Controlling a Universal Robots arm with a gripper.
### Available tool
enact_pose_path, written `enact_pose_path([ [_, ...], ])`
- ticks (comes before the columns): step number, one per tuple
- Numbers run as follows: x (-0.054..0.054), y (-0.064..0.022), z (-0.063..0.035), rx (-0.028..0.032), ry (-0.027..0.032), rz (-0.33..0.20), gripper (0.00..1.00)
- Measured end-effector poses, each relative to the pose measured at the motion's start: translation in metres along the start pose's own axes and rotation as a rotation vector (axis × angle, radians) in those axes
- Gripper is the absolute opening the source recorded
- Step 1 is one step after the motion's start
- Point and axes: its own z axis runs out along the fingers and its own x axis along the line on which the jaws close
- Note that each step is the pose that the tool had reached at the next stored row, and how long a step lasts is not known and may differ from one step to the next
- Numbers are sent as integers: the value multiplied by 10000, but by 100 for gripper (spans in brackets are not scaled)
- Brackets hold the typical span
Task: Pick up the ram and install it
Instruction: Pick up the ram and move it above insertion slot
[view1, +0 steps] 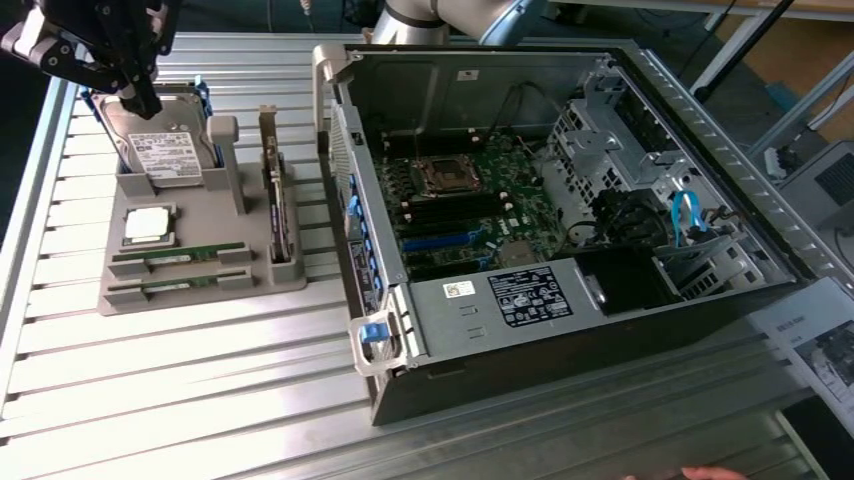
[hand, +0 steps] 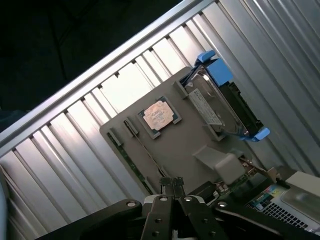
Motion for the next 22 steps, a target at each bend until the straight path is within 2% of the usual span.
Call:
enact_pose_path([
  [22, 0, 0, 0, -67, 102, -2276, 10],
])
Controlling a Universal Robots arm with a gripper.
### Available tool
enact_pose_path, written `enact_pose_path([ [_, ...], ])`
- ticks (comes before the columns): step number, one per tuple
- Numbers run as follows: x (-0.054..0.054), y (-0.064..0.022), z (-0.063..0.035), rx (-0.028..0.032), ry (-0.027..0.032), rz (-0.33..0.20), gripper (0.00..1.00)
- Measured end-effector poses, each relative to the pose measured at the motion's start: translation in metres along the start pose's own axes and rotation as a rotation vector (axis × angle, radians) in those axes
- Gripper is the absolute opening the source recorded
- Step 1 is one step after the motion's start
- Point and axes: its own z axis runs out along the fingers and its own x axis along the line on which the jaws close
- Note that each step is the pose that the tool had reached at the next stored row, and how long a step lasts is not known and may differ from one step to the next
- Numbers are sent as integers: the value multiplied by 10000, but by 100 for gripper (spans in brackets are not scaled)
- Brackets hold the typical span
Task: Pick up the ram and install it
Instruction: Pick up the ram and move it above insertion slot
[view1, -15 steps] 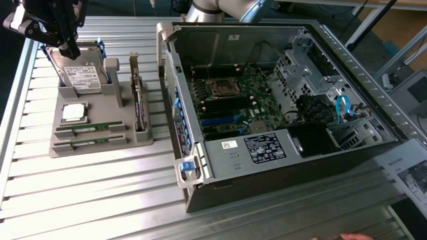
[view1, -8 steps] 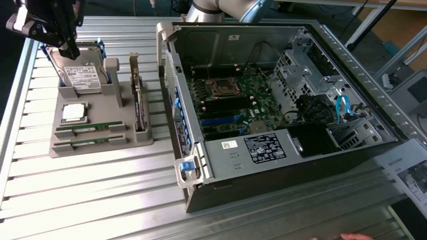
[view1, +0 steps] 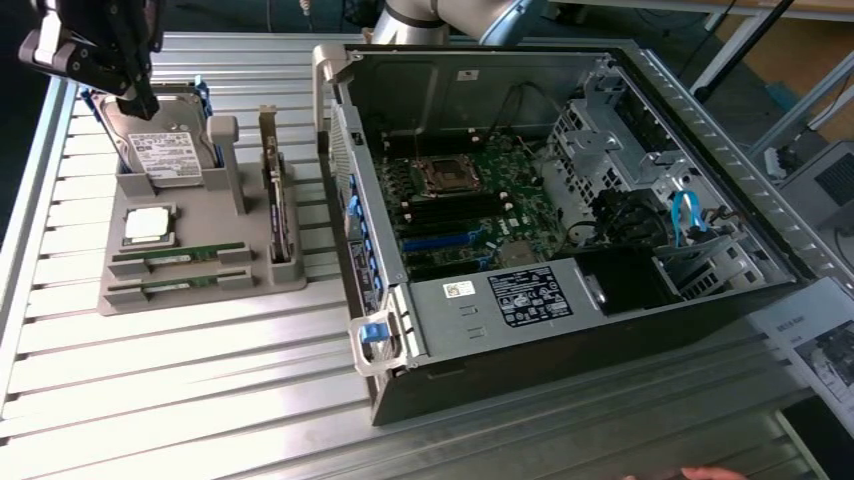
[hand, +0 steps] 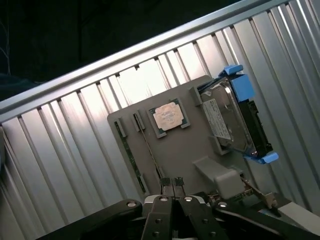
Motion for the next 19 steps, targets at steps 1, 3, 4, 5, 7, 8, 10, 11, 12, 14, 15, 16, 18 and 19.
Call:
enact_pose_path([
  [1, 0, 0, 0, -3, 5, -99, 10],
  [3, 0, 0, 0, -9, 14, -310, 10],
  [4, 0, 0, 0, -12, 18, -405, 10],
  [5, 0, 0, 0, -15, 22, -497, 10],
  [7, 0, 0, 0, -20, 30, -681, 10],
  [8, 0, 0, 0, -23, 34, -767, 10],
  [10, 0, 0, 0, -28, 42, -951, 10],
  [11, 0, 0, 0, -30, 46, -1038, 10],
  [12, 0, 0, 0, -33, 50, -1121, 10],
  [14, 0, 0, 0, -38, 58, -1302, 10],
  [15, 0, 0, 0, -41, 62, -1394, 10],
  [16, 0, 0, 0, -43, 66, -1479, 10],
  [18, 0, 0, 0, -48, 73, -1658, 10],
  [19, 0, 0, 0, -51, 78, -1746, 10],
])
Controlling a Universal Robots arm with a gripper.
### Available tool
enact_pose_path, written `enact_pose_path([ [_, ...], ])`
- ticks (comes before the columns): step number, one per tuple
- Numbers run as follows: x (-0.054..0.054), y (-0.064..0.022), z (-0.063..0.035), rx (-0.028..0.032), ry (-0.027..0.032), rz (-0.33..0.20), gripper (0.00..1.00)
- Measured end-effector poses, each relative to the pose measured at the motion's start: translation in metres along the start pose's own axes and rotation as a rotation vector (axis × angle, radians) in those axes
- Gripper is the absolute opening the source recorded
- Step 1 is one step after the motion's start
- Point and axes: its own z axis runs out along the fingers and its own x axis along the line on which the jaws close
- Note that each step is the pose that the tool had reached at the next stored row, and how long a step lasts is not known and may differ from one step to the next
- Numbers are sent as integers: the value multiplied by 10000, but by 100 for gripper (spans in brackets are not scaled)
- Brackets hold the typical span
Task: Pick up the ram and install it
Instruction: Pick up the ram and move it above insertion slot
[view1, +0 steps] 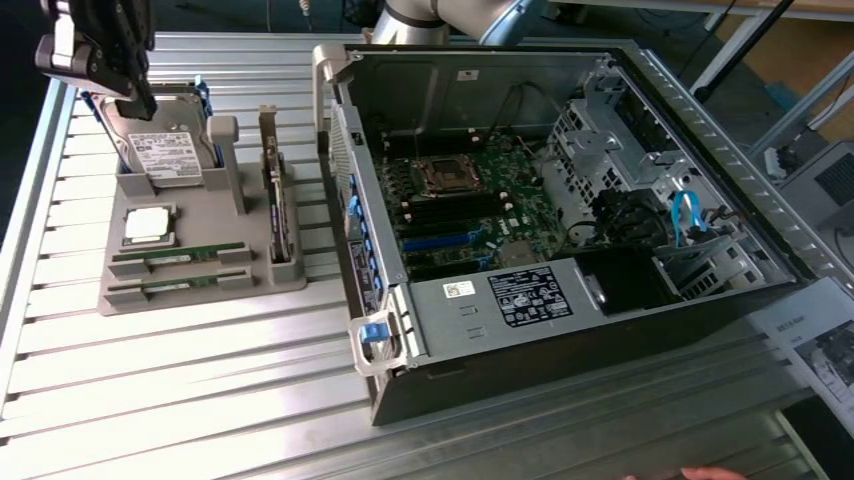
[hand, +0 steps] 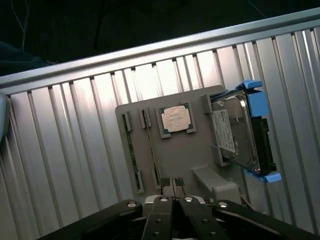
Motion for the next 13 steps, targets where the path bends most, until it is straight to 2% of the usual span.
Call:
enact_pose_path([
  [4, 0, 0, 0, -7, 11, -257, 10],
  [13, 0, 0, 1, -4, 12, -293, 10],
])
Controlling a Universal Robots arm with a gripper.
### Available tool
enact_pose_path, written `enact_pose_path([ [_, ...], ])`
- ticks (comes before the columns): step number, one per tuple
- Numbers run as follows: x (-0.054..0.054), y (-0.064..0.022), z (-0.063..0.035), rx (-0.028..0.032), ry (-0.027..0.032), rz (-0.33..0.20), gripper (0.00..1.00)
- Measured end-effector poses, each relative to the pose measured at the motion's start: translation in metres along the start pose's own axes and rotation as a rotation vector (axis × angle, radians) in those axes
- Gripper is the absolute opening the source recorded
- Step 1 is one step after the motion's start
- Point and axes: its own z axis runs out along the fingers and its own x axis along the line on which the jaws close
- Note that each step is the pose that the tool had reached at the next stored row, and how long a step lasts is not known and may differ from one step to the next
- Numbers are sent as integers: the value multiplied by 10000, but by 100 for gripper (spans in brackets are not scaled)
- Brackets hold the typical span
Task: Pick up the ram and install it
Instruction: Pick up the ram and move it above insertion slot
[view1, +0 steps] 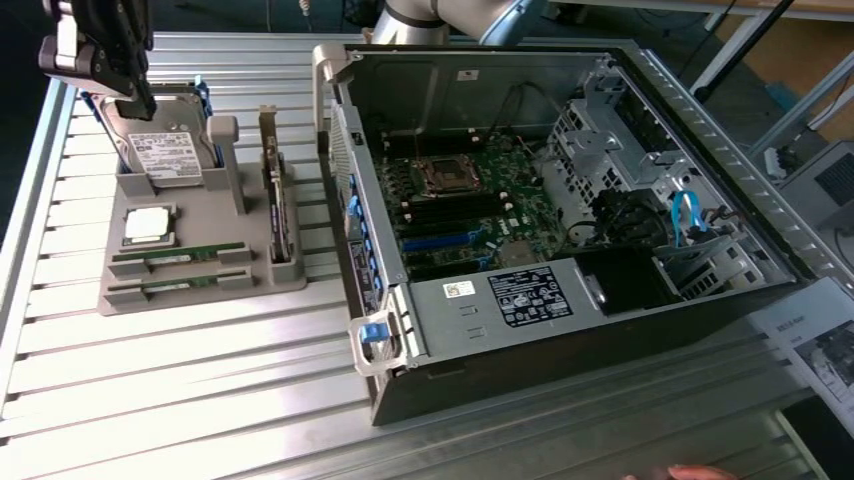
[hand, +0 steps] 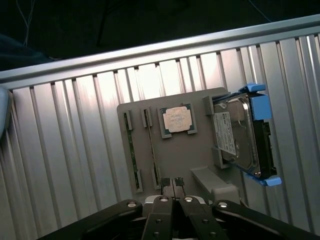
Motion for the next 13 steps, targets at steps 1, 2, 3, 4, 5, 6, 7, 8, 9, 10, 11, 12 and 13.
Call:
enact_pose_path([
  [1, 0, 0, 0, 2, 0, -23, 10],
  [2, 0, 0, 0, 3, 2, -55, 10],
  [3, 0, 0, 0, 4, 2, -84, 10],
  [4, 0, 0, 0, 4, 4, -120, 10],
  [5, 0, 0, 0, 5, 5, -153, 10],
  [6, 0, 0, 0, 6, 7, -186, 10],
  [7, 0, 0, 0, 7, 8, -224, 10],
  [8, 0, 0, 0, 9, 9, -264, 10],
  [9, 0, 0, 0, 11, 10, -304, 10],
  [10, 0, 0, 0, 13, 11, -341, 10],
  [11, 0, 0, 0, 16, 12, -380, 10],
  [12, 0, 0, 0, 18, 13, -415, 10],
  [13, 0, 0, 0, 23, 14, -455, 10],
])
